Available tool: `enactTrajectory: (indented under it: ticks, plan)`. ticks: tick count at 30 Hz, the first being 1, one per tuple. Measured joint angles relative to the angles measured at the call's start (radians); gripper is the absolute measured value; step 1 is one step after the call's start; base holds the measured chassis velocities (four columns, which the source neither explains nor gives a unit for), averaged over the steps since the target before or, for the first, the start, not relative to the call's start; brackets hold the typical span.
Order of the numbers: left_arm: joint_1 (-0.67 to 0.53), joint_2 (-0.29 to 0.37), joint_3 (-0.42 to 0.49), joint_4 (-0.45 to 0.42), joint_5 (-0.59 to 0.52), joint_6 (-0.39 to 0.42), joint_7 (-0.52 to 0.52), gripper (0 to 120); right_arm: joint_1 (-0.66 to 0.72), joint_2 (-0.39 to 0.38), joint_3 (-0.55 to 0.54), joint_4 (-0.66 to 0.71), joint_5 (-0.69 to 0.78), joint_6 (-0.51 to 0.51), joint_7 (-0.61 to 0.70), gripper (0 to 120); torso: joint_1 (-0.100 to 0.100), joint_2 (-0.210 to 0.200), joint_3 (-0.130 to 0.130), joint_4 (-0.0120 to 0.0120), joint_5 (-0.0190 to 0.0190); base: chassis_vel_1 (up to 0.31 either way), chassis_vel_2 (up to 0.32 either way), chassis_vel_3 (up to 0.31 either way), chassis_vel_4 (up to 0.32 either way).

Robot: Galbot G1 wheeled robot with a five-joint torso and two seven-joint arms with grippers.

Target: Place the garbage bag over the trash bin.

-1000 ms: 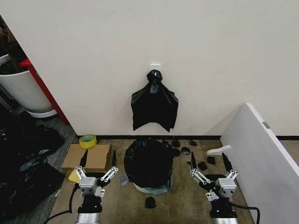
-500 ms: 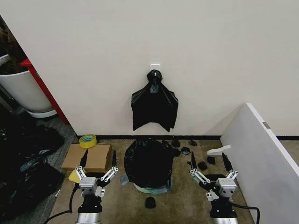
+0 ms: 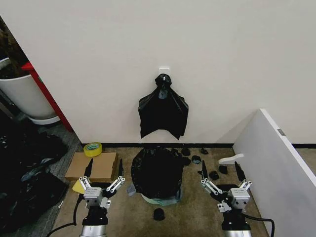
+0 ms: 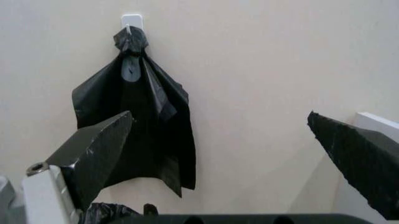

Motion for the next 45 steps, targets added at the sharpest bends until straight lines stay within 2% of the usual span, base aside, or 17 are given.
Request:
enactTrajectory:
  ticks: [45]
  plan:
    - [0.0,0.0,0.0,0.0,0.0,0.0,0.0,100,0.0,0.0,0.0,0.0,0.0,0.0,0.0,100,0.0,0.0,0.0,0.0,0.0,0.0,0.0,0.0,0.0]
